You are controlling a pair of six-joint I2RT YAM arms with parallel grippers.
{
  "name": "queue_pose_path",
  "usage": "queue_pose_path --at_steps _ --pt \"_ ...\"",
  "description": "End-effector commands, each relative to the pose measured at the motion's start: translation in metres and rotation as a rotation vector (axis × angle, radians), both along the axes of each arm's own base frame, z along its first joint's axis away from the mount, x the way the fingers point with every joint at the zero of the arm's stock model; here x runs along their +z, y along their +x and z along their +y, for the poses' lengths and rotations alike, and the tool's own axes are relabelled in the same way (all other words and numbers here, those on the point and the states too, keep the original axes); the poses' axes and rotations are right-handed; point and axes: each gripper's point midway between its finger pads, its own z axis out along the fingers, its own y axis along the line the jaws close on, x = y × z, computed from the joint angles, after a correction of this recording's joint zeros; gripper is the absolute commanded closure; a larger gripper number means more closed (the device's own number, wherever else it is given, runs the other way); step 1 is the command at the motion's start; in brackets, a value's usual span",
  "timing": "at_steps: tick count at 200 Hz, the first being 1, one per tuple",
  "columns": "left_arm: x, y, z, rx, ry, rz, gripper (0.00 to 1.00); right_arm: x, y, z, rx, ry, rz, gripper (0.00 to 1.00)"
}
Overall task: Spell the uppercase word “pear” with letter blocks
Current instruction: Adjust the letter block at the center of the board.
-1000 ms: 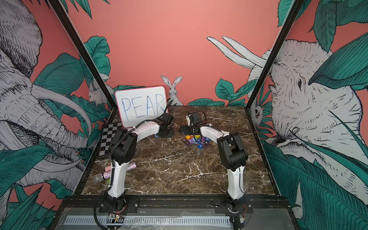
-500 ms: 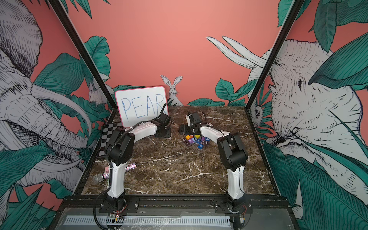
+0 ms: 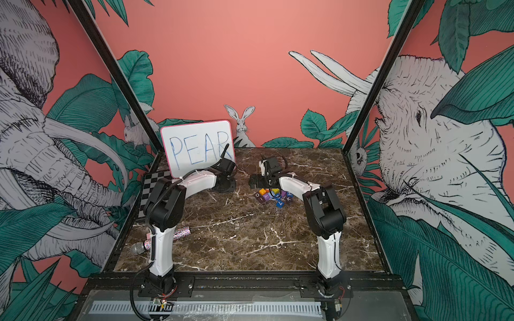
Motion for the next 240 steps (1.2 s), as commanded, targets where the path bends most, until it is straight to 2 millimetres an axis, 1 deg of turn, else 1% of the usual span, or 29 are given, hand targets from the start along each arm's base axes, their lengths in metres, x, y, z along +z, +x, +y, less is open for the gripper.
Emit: queue_pose_path --at_steps 1,62,155,240 --pt "0.009 -0.0065 0.013 0.026 0.032 0.002 0.67 0.0092 0.0048 0.0076 0.002 0.03 -0.019 0.01" --pt "0.0069 -0.0041 0.0151 0.036 0.04 0.005 0.67 0.0115 0.0047 0.0087 0.002 0.035 -0.018 0.02" --pt "0.0057 -0.0027 0.0172 0.047 0.057 0.007 0.65 0.0079 0.0044 0.0079 -0.004 0.034 -0.008 0.01" --pt "0.006 -0.002 0.0156 0.052 0.046 0.007 0.6 0.0081 0.0051 0.009 -0.004 0.039 -0.009 0.01"
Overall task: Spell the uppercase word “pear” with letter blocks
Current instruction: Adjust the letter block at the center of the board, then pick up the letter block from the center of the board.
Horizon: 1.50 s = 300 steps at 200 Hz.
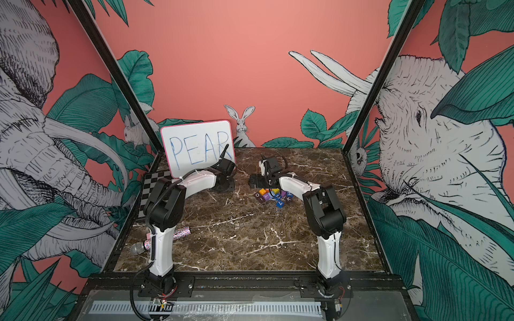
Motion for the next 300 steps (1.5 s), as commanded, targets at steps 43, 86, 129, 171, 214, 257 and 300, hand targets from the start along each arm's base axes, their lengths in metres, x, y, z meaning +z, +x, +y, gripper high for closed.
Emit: queue_pose_path --at_steps 43,86,129,171,214,257,300 --pt "0.009 0.0 0.006 0.03 0.005 -0.003 0.58 0.007 0.005 0.007 0.003 0.023 -0.021 0.01" --pt "0.014 0.003 0.003 0.029 -0.007 -0.011 0.58 0.007 0.005 0.008 0.007 0.024 -0.022 0.01" --pt "0.028 0.007 0.001 0.029 -0.021 -0.045 0.58 0.008 0.003 0.008 0.018 0.025 -0.025 0.01" --pt "0.043 0.008 0.004 0.036 -0.019 -0.075 0.57 0.013 0.002 0.01 0.03 0.037 -0.03 0.02" --pt "0.067 0.0 -0.006 0.015 -0.05 -0.115 0.45 0.011 -0.006 -0.004 0.044 -0.053 -0.023 0.01" --pt "0.081 -0.032 -0.025 -0.041 -0.128 -0.14 0.3 0.003 -0.011 -0.026 0.047 -0.199 -0.02 0.04" --pt "0.078 -0.048 -0.047 -0.119 -0.2 -0.132 0.2 0.01 -0.009 -0.043 0.041 -0.304 -0.045 0.1"
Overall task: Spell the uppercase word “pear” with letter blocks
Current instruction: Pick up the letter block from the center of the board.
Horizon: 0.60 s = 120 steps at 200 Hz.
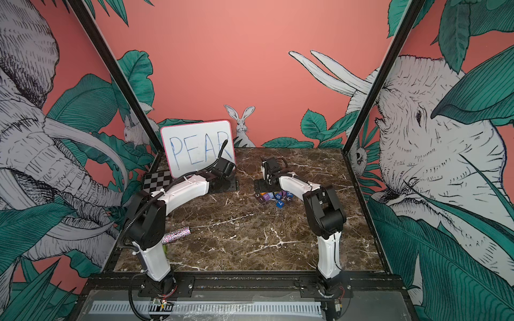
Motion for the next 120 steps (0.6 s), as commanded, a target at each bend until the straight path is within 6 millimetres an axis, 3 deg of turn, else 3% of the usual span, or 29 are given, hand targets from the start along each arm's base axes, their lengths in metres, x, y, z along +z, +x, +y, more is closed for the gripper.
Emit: queue_pose_path --at_steps 1,56,89,120 --pt "0.003 -0.005 -0.011 -0.03 -0.06 -0.006 0.2 0.031 0.006 -0.01 0.01 -0.075 -0.077 0.1" --pt "0.013 0.006 -0.035 -0.128 -0.106 -0.026 0.1 0.05 0.027 -0.031 -0.016 -0.146 -0.109 0.17" --pt "0.011 0.011 -0.042 -0.148 -0.117 -0.013 0.01 0.042 0.035 -0.037 -0.02 -0.159 -0.07 0.23" --pt "0.009 0.017 -0.046 -0.163 -0.14 0.001 0.01 0.032 0.045 -0.036 -0.005 -0.148 -0.04 0.26"
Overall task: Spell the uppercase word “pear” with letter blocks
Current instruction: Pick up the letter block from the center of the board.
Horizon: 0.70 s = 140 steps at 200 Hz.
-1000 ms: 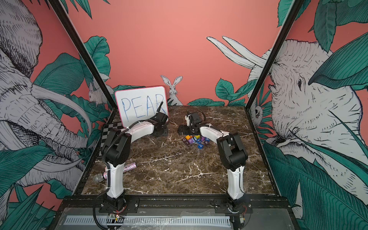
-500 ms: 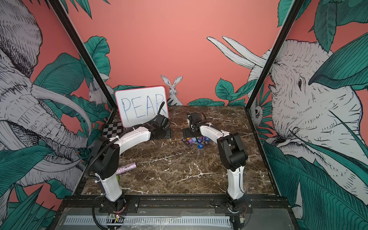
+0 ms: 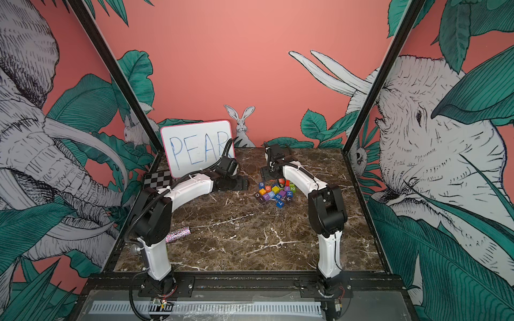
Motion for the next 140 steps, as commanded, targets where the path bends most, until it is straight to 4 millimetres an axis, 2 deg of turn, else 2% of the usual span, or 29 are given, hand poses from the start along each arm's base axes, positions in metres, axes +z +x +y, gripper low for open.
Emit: queue_pose_path --at_steps 1,31,76,140 --pt "0.008 0.007 -0.006 -0.021 -0.034 -0.004 0.01 -0.023 0.0 -0.005 0.016 -0.029 0.074 0.26" --pt "0.007 0.012 -0.01 -0.031 -0.045 0.0 0.01 -0.034 0.01 -0.003 0.048 -0.033 0.085 0.29" --pt "0.0 0.012 -0.014 -0.037 -0.058 0.019 0.01 -0.045 0.015 -0.021 0.16 -0.204 0.063 0.29" --pt "-0.006 0.014 -0.03 -0.04 -0.146 0.052 0.01 -0.062 0.025 -0.032 0.182 -0.292 0.049 0.34"
